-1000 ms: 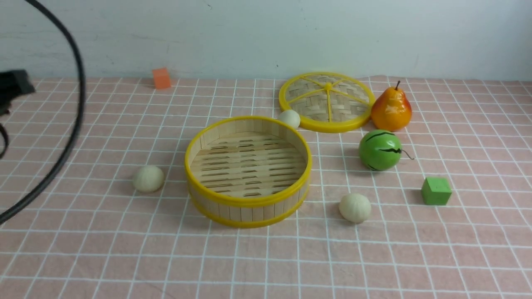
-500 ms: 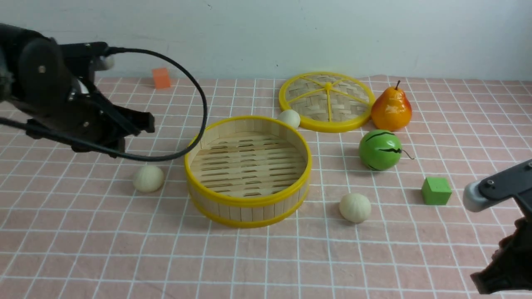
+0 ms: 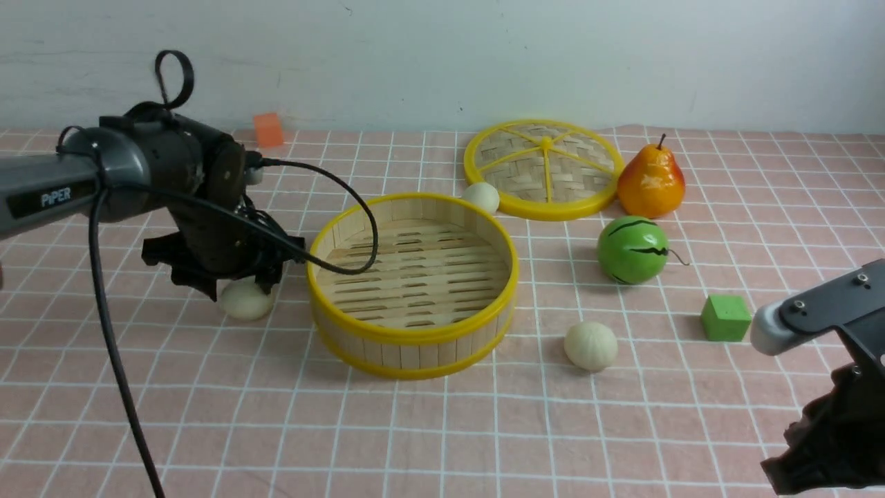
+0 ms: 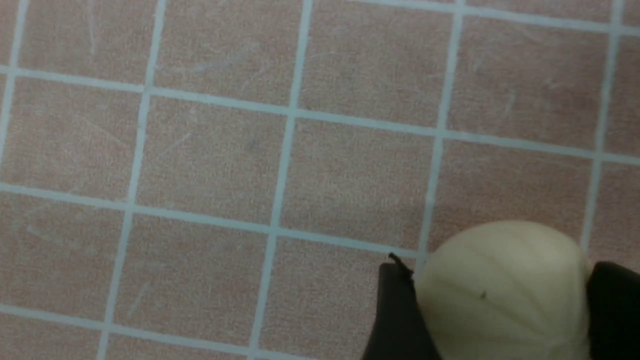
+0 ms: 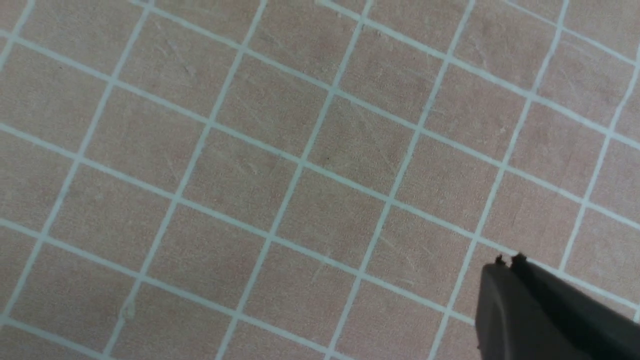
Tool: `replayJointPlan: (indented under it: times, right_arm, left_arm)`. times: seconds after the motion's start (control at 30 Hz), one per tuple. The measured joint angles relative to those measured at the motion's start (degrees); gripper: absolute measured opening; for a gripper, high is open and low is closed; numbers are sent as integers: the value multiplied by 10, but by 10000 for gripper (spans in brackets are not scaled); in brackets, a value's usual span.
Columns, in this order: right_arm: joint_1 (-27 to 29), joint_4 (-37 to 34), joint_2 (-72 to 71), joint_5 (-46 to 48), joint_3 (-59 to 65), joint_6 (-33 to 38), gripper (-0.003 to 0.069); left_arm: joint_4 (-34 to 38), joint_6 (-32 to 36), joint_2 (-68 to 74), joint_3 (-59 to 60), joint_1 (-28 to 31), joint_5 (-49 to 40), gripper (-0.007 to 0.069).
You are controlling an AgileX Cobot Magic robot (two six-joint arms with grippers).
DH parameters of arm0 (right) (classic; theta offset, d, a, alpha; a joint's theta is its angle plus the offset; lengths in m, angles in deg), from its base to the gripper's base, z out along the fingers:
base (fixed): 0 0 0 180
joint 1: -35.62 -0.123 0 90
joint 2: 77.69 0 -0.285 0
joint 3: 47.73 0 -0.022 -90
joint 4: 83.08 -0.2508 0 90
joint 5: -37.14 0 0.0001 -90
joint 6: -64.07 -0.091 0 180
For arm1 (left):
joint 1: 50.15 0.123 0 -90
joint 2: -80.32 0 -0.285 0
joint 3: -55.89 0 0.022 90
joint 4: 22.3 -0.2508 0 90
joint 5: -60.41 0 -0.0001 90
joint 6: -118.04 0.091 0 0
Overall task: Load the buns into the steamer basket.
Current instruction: Use the left arm to grab a steamed stuffed bun, then use the left arm to put the steamed stuffed bun into the steamer
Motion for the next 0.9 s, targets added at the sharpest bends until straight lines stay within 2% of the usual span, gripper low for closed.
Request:
replayJointPlan:
  times: [0.13, 0.17, 0.23, 0.3, 0.4, 0.43, 0.47, 0.53, 0.63, 0.77, 0.83, 0.87, 0.9]
  right_arm:
    - [0, 0, 0, -3, 0, 0, 6]
    - [0, 0, 0, -2, 0, 0, 6]
    - [0, 0, 0, -8, 0, 1, 9]
    - [0, 0, 0, -14, 0, 1, 11]
    - [0, 0, 0, -25, 0, 1, 10]
    - [0, 0, 0, -32, 0, 1, 10]
    - [0, 0, 0, -32, 0, 1, 10]
    - [0, 0, 0, -40, 0, 1, 10]
    - [0, 0, 0, -42, 0, 1, 10]
    - [0, -4, 0, -46, 0, 1, 14]
    - [0, -7, 0, -51, 0, 1, 17]
    - [0, -8, 0, -51, 0, 1, 17]
    - [0, -12, 0, -53, 0, 1, 19]
  left_arm:
    - [1, -1, 6, -15, -1, -28, 219]
    - [1, 0, 6, -17, -2, -30, 206]
    - [5, 14, 1, -43, -2, -61, 46]
    - [22, 31, -13, -71, -2, -91, -1]
    - [83, 63, -46, -117, -2, -118, -3]
    - [135, 91, -60, -135, -2, -124, -3]
    - [142, 103, -64, -140, -2, -125, -3]
    - [242, 171, -75, -153, -2, -128, -3]
    - [338, 237, -49, -154, -4, -126, -1]
    - [355, 263, 16, -153, -15, -81, 43]
    - [335, 266, 43, -152, -25, -64, 125]
    - [332, 266, 45, -151, -27, -63, 135]
    - [311, 270, 56, -151, -37, -56, 226]
